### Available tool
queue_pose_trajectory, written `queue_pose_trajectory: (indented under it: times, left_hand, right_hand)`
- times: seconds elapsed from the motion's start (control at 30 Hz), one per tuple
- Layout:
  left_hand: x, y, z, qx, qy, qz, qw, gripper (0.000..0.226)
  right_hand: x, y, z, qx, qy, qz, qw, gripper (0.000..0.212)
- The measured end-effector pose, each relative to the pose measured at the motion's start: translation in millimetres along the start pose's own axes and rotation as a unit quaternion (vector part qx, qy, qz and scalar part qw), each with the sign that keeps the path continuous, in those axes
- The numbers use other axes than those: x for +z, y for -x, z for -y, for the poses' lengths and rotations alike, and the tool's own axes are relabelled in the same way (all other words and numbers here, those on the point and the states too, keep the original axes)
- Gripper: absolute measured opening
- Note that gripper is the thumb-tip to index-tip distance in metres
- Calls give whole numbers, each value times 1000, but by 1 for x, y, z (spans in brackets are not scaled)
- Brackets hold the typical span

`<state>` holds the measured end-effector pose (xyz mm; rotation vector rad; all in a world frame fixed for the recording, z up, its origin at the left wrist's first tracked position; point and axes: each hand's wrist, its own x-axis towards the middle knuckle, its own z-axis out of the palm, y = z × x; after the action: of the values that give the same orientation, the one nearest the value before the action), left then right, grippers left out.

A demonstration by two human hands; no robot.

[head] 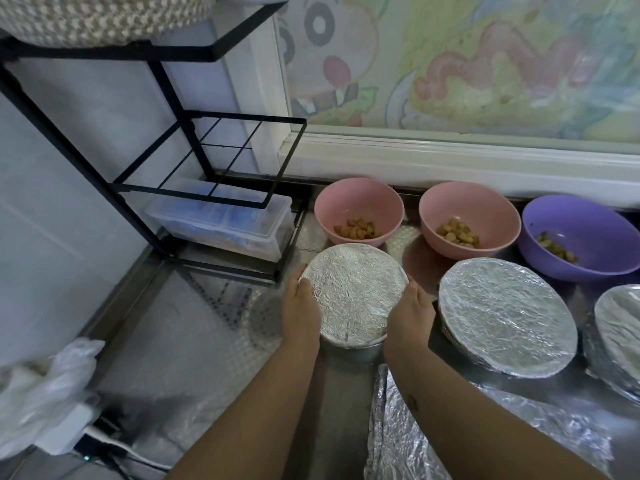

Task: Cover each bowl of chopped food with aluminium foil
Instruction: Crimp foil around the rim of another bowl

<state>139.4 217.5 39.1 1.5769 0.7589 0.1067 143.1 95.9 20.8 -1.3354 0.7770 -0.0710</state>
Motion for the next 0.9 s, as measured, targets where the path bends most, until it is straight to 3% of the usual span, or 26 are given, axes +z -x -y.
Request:
queue_pose_trajectory:
  times: [0.43, 0.67, 0.9]
  left_hand:
    - [-2, 5, -3, -36, 58, 4, 998, 37]
    - [-7, 10, 4, -31, 66, 12, 997, 36]
    - [0, 20, 8, -11, 54, -44, 997, 37]
  right_hand:
    - [-3, -13, -4, 0, 25, 9, 1000, 37]
    - [-12, -13, -19, 97, -40, 46, 993, 34]
    - [-3, -10, -15, 99, -40, 18, 994, 43]
